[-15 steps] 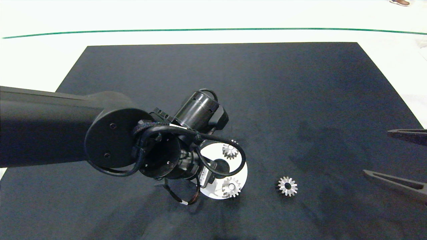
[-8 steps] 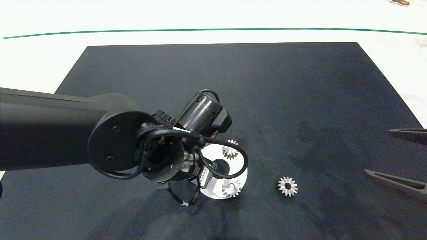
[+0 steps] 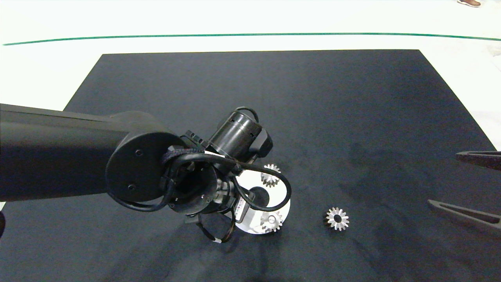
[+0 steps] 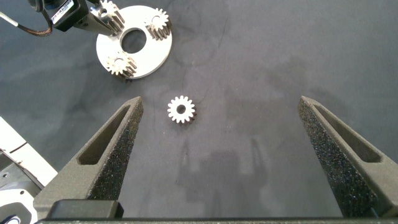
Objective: Remove an incorrectly installed larger gear and replace it with the correct smaller gear
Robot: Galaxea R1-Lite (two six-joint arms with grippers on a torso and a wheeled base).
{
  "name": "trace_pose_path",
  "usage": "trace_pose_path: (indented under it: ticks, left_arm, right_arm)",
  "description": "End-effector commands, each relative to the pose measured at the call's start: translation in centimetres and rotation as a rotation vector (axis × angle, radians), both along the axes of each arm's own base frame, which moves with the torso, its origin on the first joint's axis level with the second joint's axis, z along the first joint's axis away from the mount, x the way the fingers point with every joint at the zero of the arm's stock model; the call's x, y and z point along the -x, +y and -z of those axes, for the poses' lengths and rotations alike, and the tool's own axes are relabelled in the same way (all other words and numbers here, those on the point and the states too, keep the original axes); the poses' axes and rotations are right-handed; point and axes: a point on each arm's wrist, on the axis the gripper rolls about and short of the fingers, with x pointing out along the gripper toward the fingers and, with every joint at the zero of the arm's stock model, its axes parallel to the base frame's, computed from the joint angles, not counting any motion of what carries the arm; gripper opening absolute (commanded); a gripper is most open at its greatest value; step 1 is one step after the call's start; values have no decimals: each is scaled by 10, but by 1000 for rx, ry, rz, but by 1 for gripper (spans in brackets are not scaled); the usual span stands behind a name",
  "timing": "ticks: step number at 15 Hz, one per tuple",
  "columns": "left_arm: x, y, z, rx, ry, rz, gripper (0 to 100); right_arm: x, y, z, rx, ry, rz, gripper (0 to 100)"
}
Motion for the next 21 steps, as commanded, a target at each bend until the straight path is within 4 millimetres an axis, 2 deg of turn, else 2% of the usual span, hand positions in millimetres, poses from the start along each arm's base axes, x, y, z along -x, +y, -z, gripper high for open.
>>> trace_pose_path:
  ticks: [1, 13, 17, 21]
  left_arm:
    - [1, -1, 0, -2, -1, 2, 53]
    - [10, 0, -4, 3, -7, 19, 29]
    - [13, 3, -11, 19, -20, 16, 28]
    - [21, 14, -27, 55, -53, 16, 28]
  right_arm:
    - [0, 0, 0, 2, 2, -2, 100]
    - [-1, 1, 1, -2, -5, -1, 100]
    - [-1, 1, 1, -1, -2, -1, 100]
    - [-1, 1, 1, -2, -3, -1, 100]
